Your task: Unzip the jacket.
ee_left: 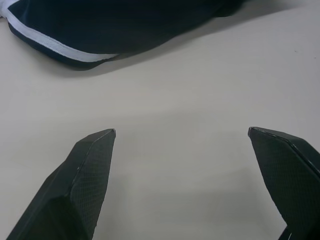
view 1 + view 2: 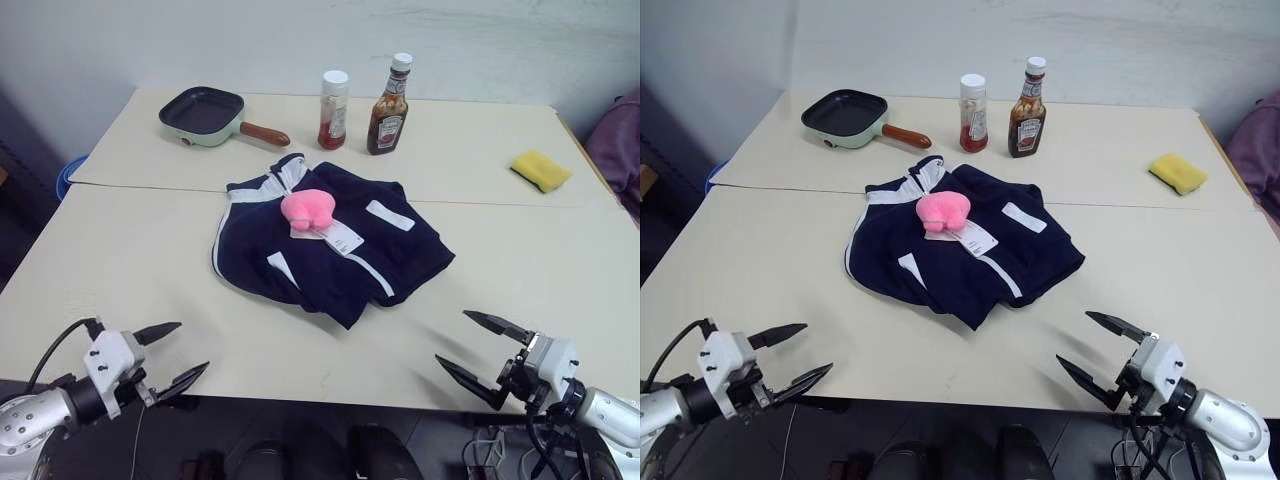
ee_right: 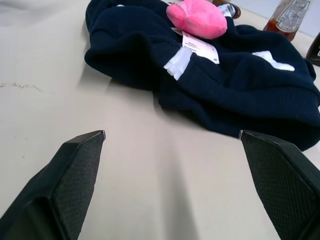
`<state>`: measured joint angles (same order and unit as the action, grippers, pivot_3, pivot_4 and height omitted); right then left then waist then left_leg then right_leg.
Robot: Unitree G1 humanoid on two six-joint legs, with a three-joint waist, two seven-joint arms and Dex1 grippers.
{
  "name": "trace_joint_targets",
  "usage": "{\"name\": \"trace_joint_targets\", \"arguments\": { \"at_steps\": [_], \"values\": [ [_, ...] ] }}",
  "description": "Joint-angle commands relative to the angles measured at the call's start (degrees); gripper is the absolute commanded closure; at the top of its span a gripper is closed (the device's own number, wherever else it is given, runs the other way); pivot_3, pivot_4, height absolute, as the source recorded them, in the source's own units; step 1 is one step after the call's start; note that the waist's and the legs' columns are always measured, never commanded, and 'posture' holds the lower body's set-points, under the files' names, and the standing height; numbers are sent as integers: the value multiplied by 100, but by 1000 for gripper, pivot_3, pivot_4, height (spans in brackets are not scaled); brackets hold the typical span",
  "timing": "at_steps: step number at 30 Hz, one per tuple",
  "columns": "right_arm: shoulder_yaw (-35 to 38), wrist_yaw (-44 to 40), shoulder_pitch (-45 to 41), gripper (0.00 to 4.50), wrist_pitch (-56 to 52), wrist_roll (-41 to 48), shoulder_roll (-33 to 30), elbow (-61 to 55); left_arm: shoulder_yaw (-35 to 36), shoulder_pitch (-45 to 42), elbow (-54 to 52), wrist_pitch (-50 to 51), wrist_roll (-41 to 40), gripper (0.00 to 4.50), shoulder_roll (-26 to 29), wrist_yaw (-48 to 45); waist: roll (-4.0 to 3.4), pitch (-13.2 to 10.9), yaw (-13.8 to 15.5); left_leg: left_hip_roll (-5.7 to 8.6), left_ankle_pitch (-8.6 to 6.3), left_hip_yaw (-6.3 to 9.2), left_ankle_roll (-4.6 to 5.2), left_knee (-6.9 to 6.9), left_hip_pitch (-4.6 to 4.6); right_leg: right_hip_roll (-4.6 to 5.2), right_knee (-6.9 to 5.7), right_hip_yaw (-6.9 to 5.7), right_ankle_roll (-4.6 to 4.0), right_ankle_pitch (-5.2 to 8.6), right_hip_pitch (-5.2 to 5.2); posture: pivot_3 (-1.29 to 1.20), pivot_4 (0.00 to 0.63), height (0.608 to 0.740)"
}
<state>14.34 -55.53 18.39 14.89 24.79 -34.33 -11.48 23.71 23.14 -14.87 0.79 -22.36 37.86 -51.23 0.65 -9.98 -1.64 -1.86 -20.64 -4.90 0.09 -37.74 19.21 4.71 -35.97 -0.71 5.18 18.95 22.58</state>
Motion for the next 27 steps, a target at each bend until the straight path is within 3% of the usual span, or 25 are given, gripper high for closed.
{"name": "trace_joint_targets", "arguments": {
  "at_steps": [1, 18, 22, 25, 27],
  "values": [
    [157, -4, -2, 0, 30, 106, -43, -87, 131, 26, -50, -41, -186, 32, -54, -30, 0, 0, 0, 0, 0, 0, 0, 0, 0, 0, 0, 0, 0, 0, 0, 0, 150, 740],
    [-58, 80, -258, 0, 115, -77, 83, -92, 240, -485, 250, 236, -719, 32, 58, -356, 0, 1, -4, 0, 2, 1, -1, -1, 0, -2, -3, -5, 2, -1, -1, 0, 150, 740],
    [-25, 503, -635, 0, -234, 644, 517, -652, 396, -633, 116, 927, -1381, 32, 49, -252, 0, 0, -13, 0, 4, 2, -5, -2, -1, -3, -8, -5, 3, -2, -1, 0, 150, 740],
    [-42, 942, -999, 0, -383, 623, 745, -948, 736, -900, 51, 1799, -2239, 32, 38, 177, -1, 0, -9, 0, 10, 6, -10, -3, -3, -3, -22, -6, 3, -1, 1, 0, 150, 740],
    [-97, 1082, -1123, 0, -365, 554, 848, -1047, 816, -1131, 209, 1817, -2197, 32, 42, 324, 1, 1, -3, 0, 11, 14, -12, -7, -2, -3, -24, -12, 3, -1, 1, 0, 150, 740]
  ]
}}
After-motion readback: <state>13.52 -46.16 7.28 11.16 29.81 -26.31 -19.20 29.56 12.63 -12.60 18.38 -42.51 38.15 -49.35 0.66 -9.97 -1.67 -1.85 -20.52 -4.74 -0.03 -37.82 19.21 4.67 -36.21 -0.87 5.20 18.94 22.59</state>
